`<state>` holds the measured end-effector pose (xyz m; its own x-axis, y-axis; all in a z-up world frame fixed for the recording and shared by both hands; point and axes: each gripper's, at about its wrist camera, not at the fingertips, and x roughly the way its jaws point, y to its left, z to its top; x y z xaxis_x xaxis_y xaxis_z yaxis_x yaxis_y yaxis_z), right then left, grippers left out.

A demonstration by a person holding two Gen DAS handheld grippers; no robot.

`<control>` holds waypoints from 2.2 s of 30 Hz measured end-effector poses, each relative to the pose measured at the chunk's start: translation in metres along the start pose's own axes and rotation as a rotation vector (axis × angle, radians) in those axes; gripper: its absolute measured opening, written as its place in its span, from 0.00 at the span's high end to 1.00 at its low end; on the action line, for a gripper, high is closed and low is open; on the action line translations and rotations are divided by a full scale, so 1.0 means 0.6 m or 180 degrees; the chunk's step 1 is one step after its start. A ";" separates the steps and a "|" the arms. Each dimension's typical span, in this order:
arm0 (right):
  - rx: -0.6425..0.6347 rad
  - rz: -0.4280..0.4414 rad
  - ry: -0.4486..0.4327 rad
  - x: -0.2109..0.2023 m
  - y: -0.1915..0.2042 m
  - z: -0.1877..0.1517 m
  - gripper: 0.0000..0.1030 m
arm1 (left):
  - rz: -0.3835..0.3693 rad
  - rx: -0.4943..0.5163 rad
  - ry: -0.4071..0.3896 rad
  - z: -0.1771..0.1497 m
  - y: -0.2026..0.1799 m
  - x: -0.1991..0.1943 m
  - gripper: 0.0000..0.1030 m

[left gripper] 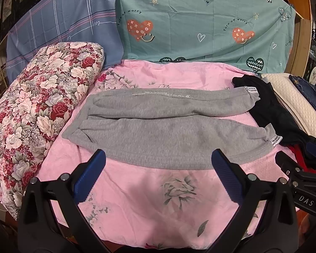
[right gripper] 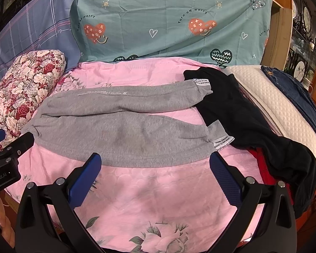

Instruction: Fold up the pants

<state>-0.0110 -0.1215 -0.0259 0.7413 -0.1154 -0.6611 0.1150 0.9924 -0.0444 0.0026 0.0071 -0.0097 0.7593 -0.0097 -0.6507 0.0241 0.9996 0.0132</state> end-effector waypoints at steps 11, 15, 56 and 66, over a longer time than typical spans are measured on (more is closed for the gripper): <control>-0.0007 0.0010 0.0016 0.001 0.005 0.000 0.01 | -0.0007 -0.0009 0.0011 0.001 0.006 0.005 0.02; -0.0012 0.0018 0.0013 0.000 0.005 -0.001 0.01 | -0.0011 -0.0007 0.0008 0.001 0.004 0.003 0.02; -0.0027 0.0022 0.0021 0.000 0.006 -0.001 0.01 | 0.0003 -0.0016 0.0010 0.002 0.008 0.003 0.02; -0.0060 0.0067 0.0113 0.017 0.005 -0.002 0.01 | -0.0110 -0.0142 0.0407 -0.002 0.028 0.061 0.02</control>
<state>-0.0037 -0.1194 -0.0337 0.7196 -0.0933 -0.6881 0.0869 0.9952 -0.0441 0.0300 0.0234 -0.0342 0.6693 -0.0437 -0.7417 0.0177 0.9989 -0.0428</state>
